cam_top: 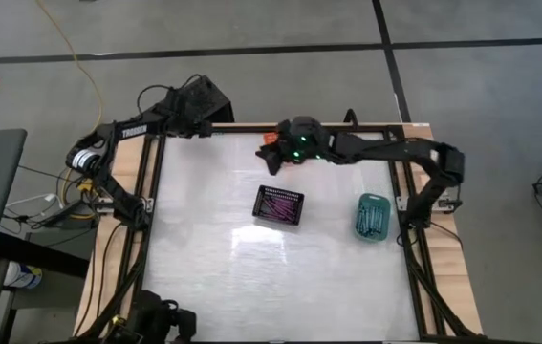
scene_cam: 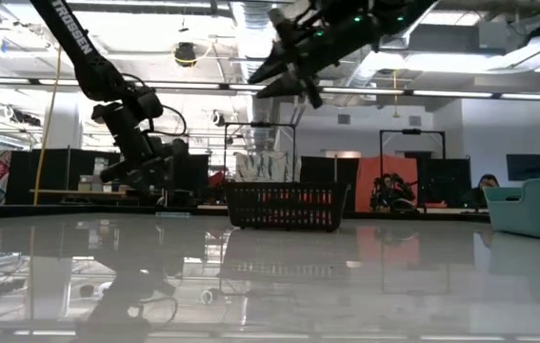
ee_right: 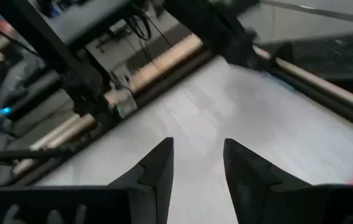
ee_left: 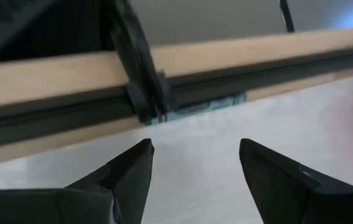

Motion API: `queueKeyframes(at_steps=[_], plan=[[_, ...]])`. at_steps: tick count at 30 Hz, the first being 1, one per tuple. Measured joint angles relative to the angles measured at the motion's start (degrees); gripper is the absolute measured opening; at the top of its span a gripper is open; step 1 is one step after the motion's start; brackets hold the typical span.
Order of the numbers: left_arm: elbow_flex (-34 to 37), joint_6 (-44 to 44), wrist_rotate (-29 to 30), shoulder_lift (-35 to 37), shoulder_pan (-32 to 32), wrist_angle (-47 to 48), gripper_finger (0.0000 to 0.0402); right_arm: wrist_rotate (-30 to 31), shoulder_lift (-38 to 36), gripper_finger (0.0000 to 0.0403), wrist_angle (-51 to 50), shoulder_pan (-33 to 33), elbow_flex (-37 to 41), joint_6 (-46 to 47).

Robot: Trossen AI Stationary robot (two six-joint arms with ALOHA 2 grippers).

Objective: Sort crayons
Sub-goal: Put the light blue green crayon into the green bin

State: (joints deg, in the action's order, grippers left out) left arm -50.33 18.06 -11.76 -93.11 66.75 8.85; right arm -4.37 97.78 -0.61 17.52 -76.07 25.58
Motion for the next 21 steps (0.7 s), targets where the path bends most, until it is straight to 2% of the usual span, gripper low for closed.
queueKeyframes(at_steps=[5,10,15,21], plan=[[0.08,-1.55,-2.91,-3.58,-0.03,-1.68,0.0230,-4.16,7.29,0.0145,-3.03,1.51,-9.70,-0.19],[0.04,-1.61,-0.09,-4.49,-0.62,-3.96,0.0229,-7.06,12.80,0.0145,-6.13,2.46,-16.73,-0.50],[0.00,-4.18,2.27,-4.51,-0.98,-4.07,0.0229,-7.27,17.11,0.0145,-6.35,4.88,-19.65,2.10],[0.02,-5.49,3.42,-4.55,-1.19,-4.53,0.0229,-10.52,21.50,0.0145,-6.88,7.67,-22.37,5.21]])
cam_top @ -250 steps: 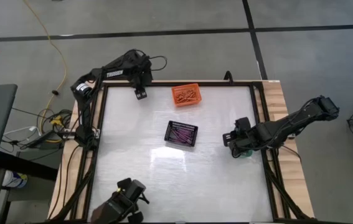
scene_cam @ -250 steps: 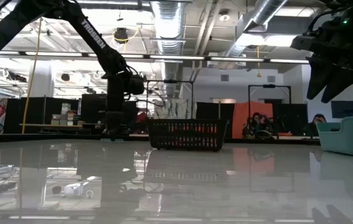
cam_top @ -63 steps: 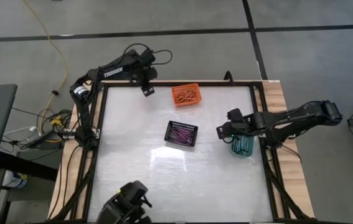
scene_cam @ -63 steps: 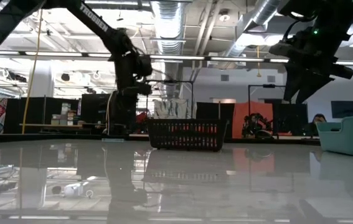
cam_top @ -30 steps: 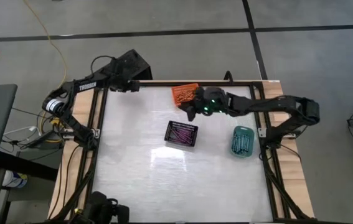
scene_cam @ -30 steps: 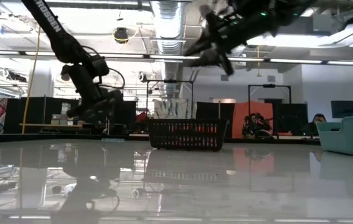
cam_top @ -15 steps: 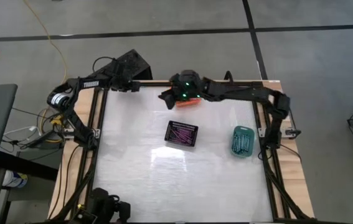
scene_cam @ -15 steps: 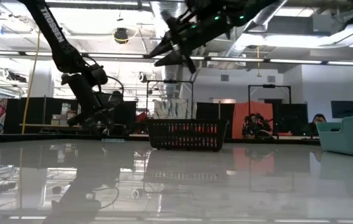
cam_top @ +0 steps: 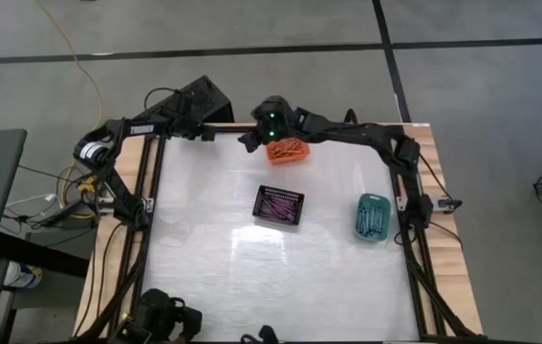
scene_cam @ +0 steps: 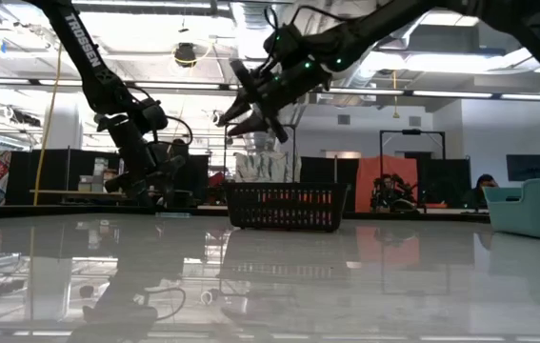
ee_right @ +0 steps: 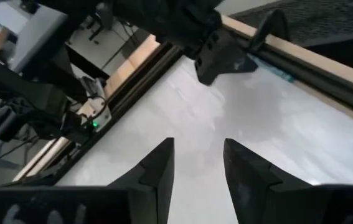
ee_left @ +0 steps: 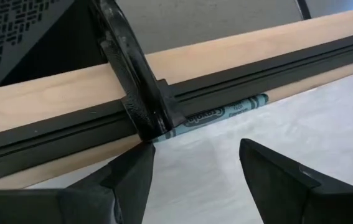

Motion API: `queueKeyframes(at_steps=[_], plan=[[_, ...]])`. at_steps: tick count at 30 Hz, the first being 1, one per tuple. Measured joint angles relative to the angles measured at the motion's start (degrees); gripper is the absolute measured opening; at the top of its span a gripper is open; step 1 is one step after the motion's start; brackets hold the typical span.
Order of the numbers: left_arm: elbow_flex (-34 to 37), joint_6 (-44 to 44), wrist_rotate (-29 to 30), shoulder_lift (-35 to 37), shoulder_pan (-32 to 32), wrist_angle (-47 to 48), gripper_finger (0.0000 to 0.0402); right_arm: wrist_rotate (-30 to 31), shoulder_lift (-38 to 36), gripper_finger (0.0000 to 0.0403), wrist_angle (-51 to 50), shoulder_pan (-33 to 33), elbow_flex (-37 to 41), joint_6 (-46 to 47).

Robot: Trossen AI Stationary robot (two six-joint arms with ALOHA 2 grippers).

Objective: Sort crayons
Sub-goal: Put the light blue green crayon into the green bin

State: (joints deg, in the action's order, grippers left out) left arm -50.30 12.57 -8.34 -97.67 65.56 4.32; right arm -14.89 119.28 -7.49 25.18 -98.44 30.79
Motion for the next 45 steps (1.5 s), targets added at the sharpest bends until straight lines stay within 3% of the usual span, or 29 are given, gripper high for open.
queueKeyframes(at_steps=[13,28,41,43,45], plan=[[-0.06,0.47,4.27,-4.46,-2.70,-3.52,0.0229,-1.60,1.95,0.0145,0.39,0.65,-3.66,-0.86],[0.04,3.79,2.43,-4.37,-5.16,-4.37,0.0229,-1.60,1.95,0.0145,-0.45,3.14,-3.64,-0.83],[0.09,0.56,0.71,-2.32,-5.01,-3.02,0.0229,-1.56,1.95,0.0145,-1.65,3.13,-3.62,-0.90],[0.09,0.38,-2.31,-2.08,-4.49,-2.87,0.0229,-1.60,1.95,0.0145,-1.96,3.12,-3.62,-0.97],[-0.28,0.11,-10.86,-2.00,-4.59,-4.62,0.0229,-1.68,1.95,0.0145,-2.33,3.09,-3.62,-1.31]])
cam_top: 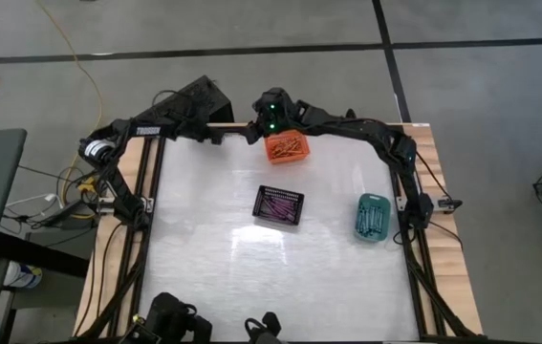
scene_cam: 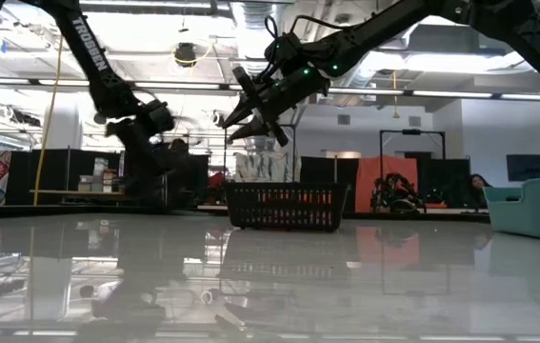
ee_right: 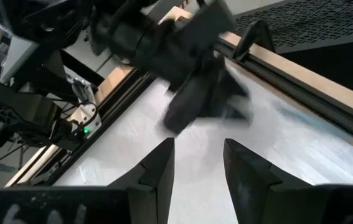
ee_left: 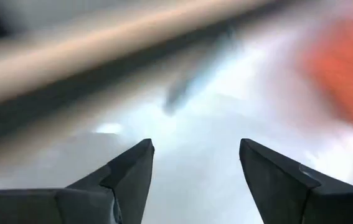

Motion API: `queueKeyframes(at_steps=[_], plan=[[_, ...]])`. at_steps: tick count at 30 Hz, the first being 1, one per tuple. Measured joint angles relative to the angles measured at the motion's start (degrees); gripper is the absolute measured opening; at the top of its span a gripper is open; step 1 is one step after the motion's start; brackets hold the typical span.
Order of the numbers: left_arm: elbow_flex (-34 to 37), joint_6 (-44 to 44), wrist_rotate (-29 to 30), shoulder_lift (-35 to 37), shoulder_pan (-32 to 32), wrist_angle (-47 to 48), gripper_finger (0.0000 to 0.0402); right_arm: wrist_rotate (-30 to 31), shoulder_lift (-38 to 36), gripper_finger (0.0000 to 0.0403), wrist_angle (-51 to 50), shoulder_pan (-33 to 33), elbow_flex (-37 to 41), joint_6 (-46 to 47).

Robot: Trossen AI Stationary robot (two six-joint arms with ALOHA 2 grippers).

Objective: Sort crayons
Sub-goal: Put the light blue green crayon into the green bin

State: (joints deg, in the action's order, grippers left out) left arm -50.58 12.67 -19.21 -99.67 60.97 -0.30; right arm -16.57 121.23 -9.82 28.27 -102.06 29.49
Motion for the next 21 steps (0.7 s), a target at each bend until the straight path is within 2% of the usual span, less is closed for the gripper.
queueKeyframes(at_steps=[2,5,12,21], plan=[[0.19,0.57,-6.06,0.08,-0.11,-0.29,0.0229,-0.05,0.00,0.0145,-0.25,-0.01,0.00,-0.05],[0.13,1.82,-2.99,0.07,0.02,-1.11,0.0229,-0.03,0.00,0.0145,-0.30,-0.02,0.00,-0.45],[0.06,1.26,-1.07,0.17,-0.94,0.03,0.0229,-0.07,-0.02,0.0145,-1.87,0.82,0.01,-0.92],[0.06,0.58,-4.24,0.25,-1.51,0.25,0.0229,-0.28,-1.78,0.0145,-11.39,4.26,0.06,-6.01]])
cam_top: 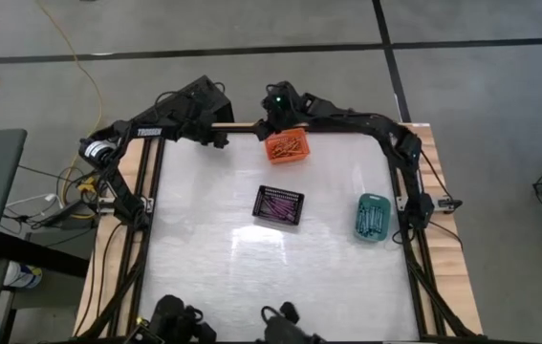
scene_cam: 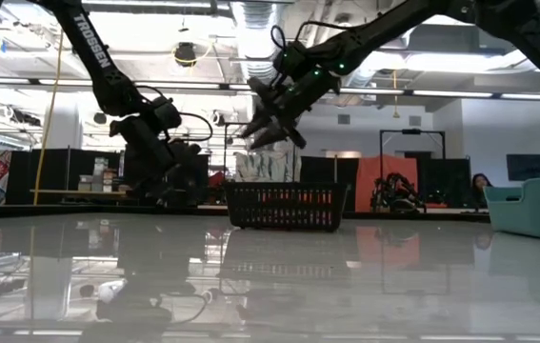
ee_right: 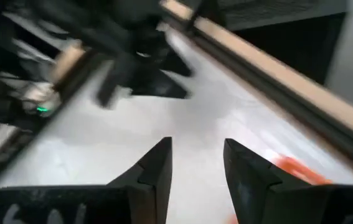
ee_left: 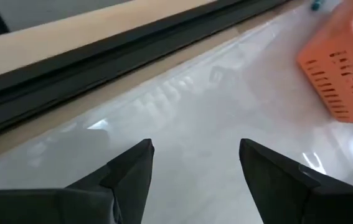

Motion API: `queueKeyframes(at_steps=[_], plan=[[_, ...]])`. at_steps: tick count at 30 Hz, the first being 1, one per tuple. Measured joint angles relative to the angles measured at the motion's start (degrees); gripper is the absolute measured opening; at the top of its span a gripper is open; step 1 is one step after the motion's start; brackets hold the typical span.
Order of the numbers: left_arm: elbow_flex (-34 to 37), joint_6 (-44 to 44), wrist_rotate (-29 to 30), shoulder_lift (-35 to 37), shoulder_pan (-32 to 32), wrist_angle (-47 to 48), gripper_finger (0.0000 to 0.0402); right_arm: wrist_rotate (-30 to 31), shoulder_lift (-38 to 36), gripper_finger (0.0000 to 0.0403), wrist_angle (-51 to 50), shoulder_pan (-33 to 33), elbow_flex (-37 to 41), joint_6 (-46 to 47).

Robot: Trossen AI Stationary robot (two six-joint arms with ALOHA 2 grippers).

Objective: Sort crayons
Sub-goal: Put the light blue green crayon into the green bin

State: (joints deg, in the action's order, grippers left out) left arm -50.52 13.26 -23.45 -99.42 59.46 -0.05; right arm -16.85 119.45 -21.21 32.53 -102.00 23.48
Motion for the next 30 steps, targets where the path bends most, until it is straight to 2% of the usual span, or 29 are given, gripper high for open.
queueKeyframes(at_steps=[5,10,19,25,30], plan=[[-0.09,-0.04,-2.26,0.03,-1.74,-0.74,0.0226,5.46,-1.29,0.0145,-10.01,3.28,-0.03,-3.80],[-3.83,-1.07,-2.33,0.03,-6.30,-0.98,0.0214,9.26,-1.43,0.0145,-18.13,7.26,-0.01,-6.05],[-13.01,-2.00,4.24,0.09,-13.67,-1.18,0.0207,11.20,0.02,0.0145,-18.65,13.69,0.08,-4.52],[-15.45,-2.27,2.85,0.11,-16.32,-0.52,0.0207,10.53,3.56,0.0145,-21.83,15.24,2.12,-3.04],[-15.45,-3.50,2.81,0.11,-18.21,2.59,0.0207,12.01,3.71,0.0145,-24.18,15.22,3.31,-3.93]])
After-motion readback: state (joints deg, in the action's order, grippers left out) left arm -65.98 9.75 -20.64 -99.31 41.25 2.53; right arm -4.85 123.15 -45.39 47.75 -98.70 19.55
